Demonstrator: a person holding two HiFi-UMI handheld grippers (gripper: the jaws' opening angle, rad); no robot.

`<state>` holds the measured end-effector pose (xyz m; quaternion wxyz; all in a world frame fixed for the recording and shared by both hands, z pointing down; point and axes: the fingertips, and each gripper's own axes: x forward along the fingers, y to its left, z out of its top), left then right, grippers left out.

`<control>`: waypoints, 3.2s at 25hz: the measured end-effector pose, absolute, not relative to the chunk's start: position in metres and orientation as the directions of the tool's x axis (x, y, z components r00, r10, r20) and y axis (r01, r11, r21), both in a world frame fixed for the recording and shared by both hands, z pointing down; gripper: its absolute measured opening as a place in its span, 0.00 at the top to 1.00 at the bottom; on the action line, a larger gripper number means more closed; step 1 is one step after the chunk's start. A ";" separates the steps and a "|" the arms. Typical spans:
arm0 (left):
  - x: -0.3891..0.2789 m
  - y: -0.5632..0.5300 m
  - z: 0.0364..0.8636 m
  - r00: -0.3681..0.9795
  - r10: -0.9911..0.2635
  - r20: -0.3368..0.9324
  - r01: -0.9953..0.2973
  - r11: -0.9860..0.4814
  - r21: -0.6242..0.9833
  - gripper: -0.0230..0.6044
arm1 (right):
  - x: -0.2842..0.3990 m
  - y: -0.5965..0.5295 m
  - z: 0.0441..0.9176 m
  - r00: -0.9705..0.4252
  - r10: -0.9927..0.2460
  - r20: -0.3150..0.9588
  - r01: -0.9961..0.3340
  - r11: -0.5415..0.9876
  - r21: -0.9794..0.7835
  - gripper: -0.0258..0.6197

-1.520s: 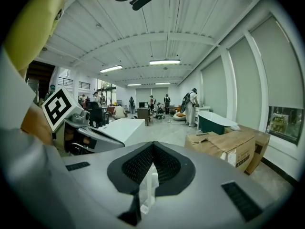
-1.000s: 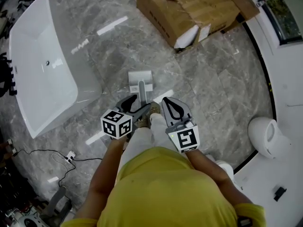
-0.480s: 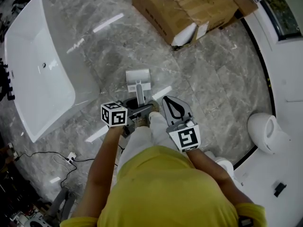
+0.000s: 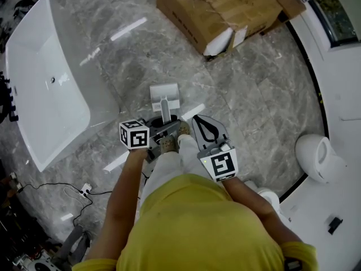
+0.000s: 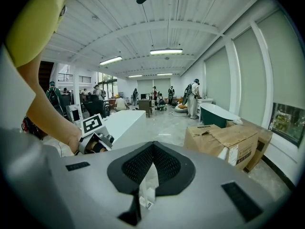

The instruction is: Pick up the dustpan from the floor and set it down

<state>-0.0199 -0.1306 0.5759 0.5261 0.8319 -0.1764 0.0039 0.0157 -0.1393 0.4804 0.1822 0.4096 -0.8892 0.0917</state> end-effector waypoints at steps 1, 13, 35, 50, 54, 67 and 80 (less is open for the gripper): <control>-0.020 -0.132 0.570 0.937 -0.300 0.176 -0.289 -0.390 0.874 0.75 | 0.015 -0.138 0.480 -0.599 -0.695 0.399 -0.762 0.648 -0.014 0.94; -0.013 -0.125 0.482 0.937 -0.337 0.089 -0.258 -0.497 0.828 0.73 | 0.012 -0.135 0.472 -0.599 -0.704 0.382 -0.766 0.643 -0.016 0.94; -0.009 -0.125 0.405 0.940 -0.331 0.084 -0.268 -0.561 0.783 0.72 | 0.013 -0.143 0.431 -0.579 -0.764 0.285 -0.797 0.604 -0.001 0.94; -0.012 -0.127 0.424 0.937 -0.335 0.094 -0.266 -0.515 0.815 0.72 | 0.012 -0.144 0.441 -0.584 -0.753 0.302 -0.793 0.609 -0.014 0.94; -0.015 -0.134 0.444 0.935 -0.339 0.103 -0.273 -0.502 0.821 0.72 | 0.010 -0.147 0.445 -0.583 -0.749 0.315 -0.793 0.609 -0.017 0.94; -0.010 -0.148 0.542 0.918 -0.341 0.202 -0.345 -0.435 0.832 0.72 | 0.015 -0.143 0.461 -0.566 -0.737 0.369 -0.797 0.604 -0.015 0.94; -0.008 -0.146 0.577 0.908 -0.358 0.220 -0.358 -0.386 0.850 0.73 | 0.021 -0.137 0.463 -0.557 -0.742 0.374 -0.803 0.595 -0.015 0.94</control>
